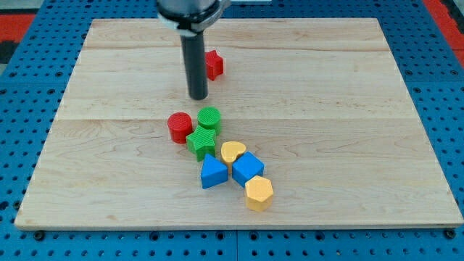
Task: Push green circle into top right of green star
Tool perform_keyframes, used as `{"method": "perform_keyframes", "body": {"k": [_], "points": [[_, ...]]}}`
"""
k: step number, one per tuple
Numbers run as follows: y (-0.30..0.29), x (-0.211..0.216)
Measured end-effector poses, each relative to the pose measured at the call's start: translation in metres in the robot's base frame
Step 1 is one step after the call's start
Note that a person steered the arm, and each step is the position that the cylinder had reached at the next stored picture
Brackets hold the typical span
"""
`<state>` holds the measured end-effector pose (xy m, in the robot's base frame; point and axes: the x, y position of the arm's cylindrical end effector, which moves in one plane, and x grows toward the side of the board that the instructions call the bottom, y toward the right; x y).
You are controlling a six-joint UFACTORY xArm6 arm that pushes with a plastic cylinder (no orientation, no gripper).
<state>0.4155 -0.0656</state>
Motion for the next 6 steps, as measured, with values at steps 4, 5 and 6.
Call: {"method": "perform_keyframes", "body": {"k": [4, 5, 6], "points": [[-0.007, 0.013], [0.005, -0.021], [0.039, 0.013]]}}
